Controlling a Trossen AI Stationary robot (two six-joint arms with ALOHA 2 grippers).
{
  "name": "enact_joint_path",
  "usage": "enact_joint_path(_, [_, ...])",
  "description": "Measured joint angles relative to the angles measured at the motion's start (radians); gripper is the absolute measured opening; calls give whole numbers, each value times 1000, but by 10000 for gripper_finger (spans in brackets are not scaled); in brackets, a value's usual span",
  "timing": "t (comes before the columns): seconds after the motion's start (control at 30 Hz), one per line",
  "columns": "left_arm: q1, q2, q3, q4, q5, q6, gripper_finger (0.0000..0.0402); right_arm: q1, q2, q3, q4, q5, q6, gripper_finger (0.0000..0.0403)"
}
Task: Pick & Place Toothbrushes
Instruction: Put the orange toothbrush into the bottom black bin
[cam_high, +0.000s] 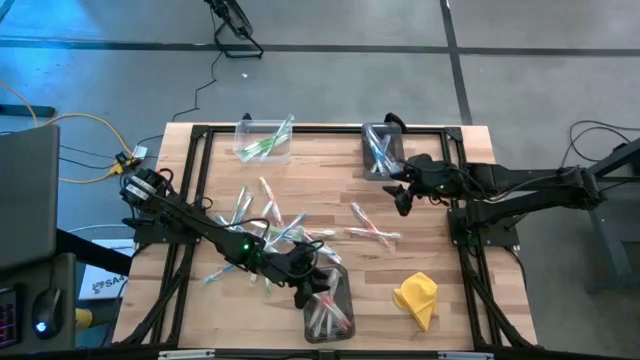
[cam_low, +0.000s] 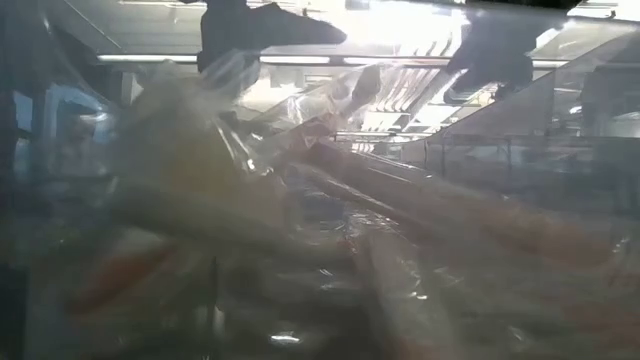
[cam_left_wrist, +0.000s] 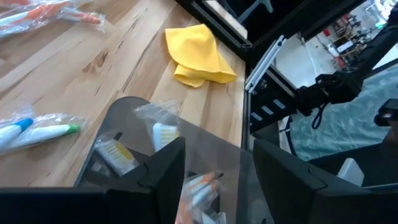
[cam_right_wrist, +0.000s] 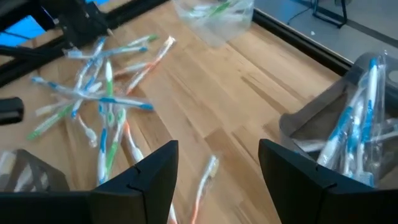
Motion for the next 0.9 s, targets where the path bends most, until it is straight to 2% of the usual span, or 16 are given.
enact_joint_path(0.2, [18, -37, 0, 1, 23, 63, 186, 0, 0, 0, -26, -5, 0, 215])
enact_joint_path(0.37, [74, -116, 0, -7, 99, 138, 187, 0, 0, 0, -46, -115, -16, 215])
enact_joint_path(0.5, [135, -175, 1, -13, 120, 222, 187, 0, 0, 0, -89, -183, -20, 215])
enact_joint_path(0.7, [208, -228, 0, -22, 119, 257, 187, 3, 19, 0, -176, -201, -26, 215])
enact_joint_path(0.9, [276, -244, 0, -16, 119, 281, 187, 4, 100, 0, -217, -203, -50, 215])
